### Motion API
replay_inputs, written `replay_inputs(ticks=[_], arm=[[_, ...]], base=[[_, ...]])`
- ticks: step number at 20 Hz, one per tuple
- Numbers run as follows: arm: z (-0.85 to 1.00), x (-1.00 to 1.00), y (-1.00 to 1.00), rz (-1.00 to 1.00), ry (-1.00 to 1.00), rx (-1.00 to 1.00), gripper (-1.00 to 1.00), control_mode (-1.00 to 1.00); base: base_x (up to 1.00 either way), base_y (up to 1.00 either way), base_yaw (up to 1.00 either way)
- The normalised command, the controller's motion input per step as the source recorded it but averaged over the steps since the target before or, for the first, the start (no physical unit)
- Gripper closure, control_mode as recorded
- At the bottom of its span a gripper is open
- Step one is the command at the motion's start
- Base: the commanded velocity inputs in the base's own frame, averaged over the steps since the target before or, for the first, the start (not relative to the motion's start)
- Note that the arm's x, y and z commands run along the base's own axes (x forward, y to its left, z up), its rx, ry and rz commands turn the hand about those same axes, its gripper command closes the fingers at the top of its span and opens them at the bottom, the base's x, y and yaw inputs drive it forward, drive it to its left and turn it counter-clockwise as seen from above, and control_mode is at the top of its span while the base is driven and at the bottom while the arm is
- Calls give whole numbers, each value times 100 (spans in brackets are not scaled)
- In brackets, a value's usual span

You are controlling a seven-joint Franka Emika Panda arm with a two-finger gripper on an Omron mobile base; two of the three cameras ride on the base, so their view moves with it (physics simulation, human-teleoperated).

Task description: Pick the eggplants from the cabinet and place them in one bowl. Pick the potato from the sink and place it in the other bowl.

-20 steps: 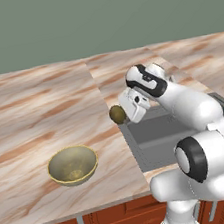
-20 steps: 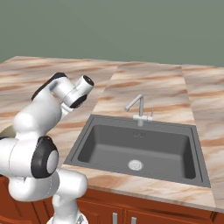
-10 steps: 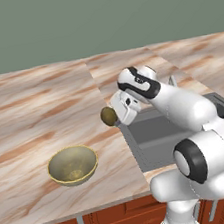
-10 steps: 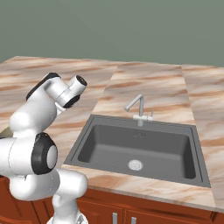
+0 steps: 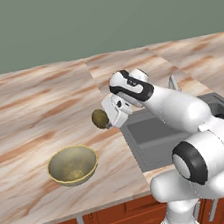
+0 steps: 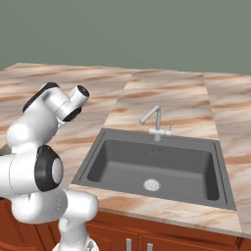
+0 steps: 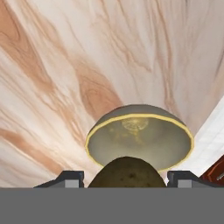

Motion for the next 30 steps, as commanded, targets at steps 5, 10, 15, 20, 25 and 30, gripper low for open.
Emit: replay_inputs(ticks=[5,10,15,20,25,30], arm=[[-3,0,32,0,0,0,100,-100],[-7,1,28,0,0,0,100,-100],[-11,3,25,0,0,0,100,-100],[-14,1,24,0,0,1,100,-100],[-14,0,19,0,0,1,100,-100],[-17,0,13,0,1,2,100,-100]], base=[[0,0,0],[0,0,0],[0,0,0],[0,0,0],[0,0,0],[0,0,0]])
